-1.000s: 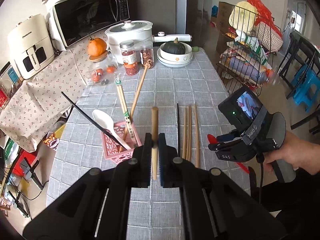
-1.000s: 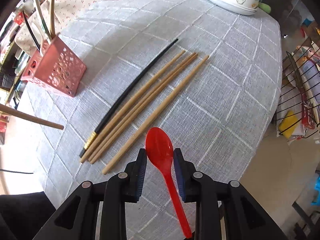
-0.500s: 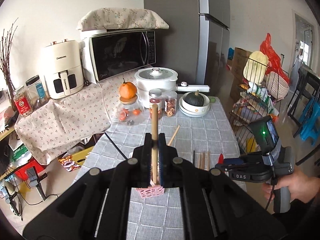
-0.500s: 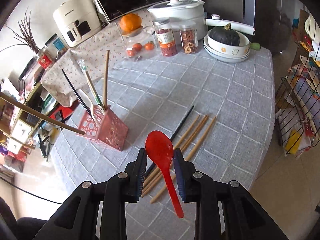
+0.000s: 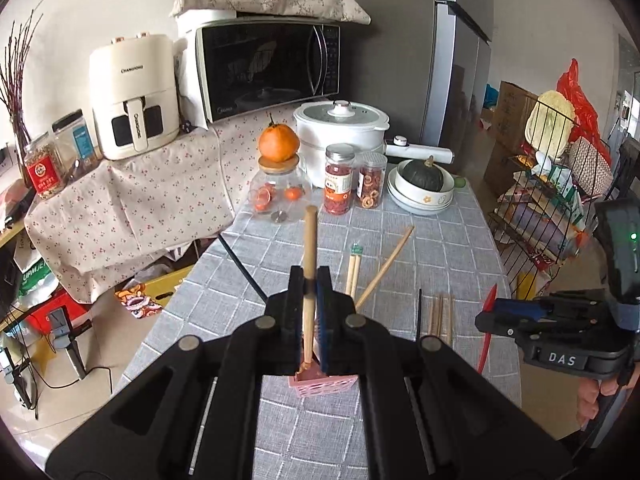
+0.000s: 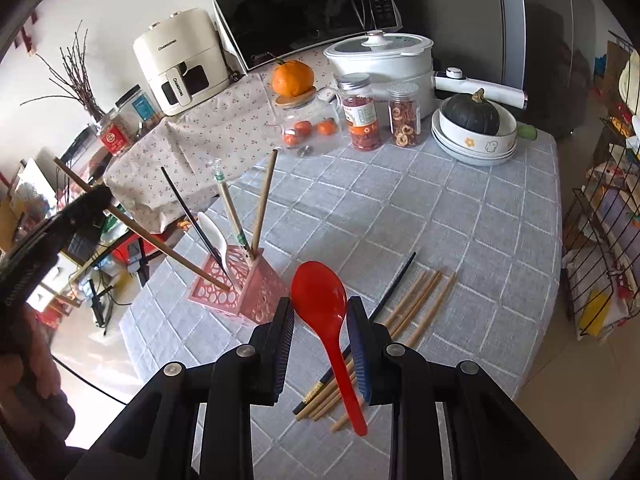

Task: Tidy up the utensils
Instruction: 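Insert the wooden chopstick into the pink basket with the left tool while the right tool carries the spoon, then lower the red spoon into the pink basket and open the right tool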

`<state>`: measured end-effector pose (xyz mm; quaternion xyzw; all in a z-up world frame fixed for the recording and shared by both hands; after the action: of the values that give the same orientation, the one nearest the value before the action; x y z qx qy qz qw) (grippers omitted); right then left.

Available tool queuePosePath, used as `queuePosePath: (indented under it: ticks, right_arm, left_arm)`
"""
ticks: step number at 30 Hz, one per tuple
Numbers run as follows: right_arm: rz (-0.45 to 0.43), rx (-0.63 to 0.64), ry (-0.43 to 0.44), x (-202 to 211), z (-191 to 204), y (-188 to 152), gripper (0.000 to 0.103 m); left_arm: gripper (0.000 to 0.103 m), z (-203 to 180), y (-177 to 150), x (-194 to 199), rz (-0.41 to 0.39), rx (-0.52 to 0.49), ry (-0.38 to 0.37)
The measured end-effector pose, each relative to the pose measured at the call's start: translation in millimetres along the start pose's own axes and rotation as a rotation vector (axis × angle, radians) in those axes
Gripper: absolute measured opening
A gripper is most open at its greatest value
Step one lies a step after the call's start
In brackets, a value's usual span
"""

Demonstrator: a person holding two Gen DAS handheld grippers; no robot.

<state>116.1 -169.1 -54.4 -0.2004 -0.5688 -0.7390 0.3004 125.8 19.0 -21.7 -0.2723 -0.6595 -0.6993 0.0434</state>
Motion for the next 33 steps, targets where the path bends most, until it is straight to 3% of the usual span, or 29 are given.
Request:
queuePosePath:
  ticks: [6,11,18,22,28,33]
  right_arm:
    - [-0.03,-0.015,0.019,-0.4,9.2,5.3,0.028]
    - [-0.066,-0.025,0.044,-0.9,20.1,11.6,0.028]
    - [-0.161,-0.05,0.096,3.7,39.5,26.9,0.028]
    - [-0.244,-0.093,0.141,6.8,47.2,37.8,0.028]
    - [-0.354,-0.127,0.204,1.0,57.8,46.7,0.028]
    - [-0.389,-0.137,0.208,-13.9,65.3,49.0,0.028]
  left_arm:
    - [0.007,10.1,-11.8,-21.6,0.081,0.061,-0.001]
    - [0.01,15.0,-17.0,-28.4,0.078,0.086,-0.014]
    - [0.042,21.0,-7.1,-16.3,0.055,0.095,-0.012]
    - [0.051,32.5,-8.7,-6.3,0.07,0.132,0.012]
    - [0.053,45.7,-30.5,-8.8,0.175,0.129,0.054]
    - [0.053,59.2,-46.6,-10.4,0.237,0.127,0.077]
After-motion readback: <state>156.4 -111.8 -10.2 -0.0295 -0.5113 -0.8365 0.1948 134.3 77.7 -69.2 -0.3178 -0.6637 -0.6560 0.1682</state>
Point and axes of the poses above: each gripper's, at about its wrist camera, not at the fingertips, and x roughly against the way its jaws point, z to its left, y to its top, the point moved 1 cm from there along -x, roughly the way its jaws point, and after that the axes turned 14 degrees about -z, right-handed, at the moved point
